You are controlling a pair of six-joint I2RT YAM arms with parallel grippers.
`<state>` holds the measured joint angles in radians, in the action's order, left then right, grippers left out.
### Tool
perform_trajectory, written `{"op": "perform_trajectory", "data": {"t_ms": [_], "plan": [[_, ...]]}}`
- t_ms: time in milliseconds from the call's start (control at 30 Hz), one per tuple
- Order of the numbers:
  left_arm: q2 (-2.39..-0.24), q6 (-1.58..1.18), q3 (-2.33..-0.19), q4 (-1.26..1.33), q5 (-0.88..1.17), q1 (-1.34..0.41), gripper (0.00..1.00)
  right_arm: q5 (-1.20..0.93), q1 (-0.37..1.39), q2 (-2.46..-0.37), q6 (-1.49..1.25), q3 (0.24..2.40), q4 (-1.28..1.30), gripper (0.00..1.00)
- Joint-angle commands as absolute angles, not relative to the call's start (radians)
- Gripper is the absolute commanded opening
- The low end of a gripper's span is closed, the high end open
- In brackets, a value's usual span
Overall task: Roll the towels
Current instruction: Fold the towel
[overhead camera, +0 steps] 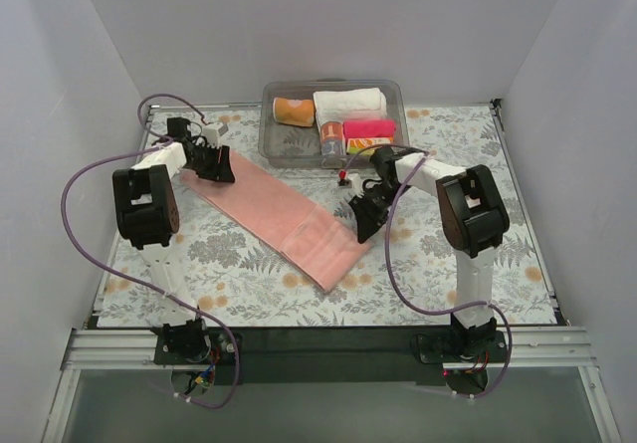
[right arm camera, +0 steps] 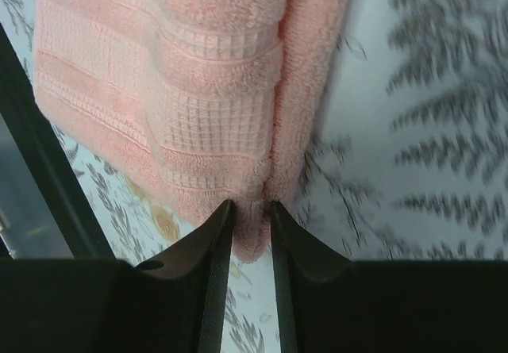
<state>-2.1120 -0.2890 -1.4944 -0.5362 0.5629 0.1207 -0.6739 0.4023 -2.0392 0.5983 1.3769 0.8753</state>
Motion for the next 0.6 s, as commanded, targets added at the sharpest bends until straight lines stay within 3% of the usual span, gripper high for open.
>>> {"op": "perform_trajectory", "data": {"t_ms": [0,367,567], "plan": [[-2.207,-0.186,-1.599,-0.546,0.402,0.146,0.42,-0.736,0.481,-2.092,0.534,1.462,0.85,0.29],[-2.321,-0.13,-1.828,-0.551,0.363,0.189,0.45,-0.798,0.666,-2.27,0.264,1.732,0.643,0.3],[-2.151,-0.114,-1.763,-0.511,0.558,0.198,0.6,-0.816,0.684,-2.293,0.189,1.795,0.617,0.32]]}}
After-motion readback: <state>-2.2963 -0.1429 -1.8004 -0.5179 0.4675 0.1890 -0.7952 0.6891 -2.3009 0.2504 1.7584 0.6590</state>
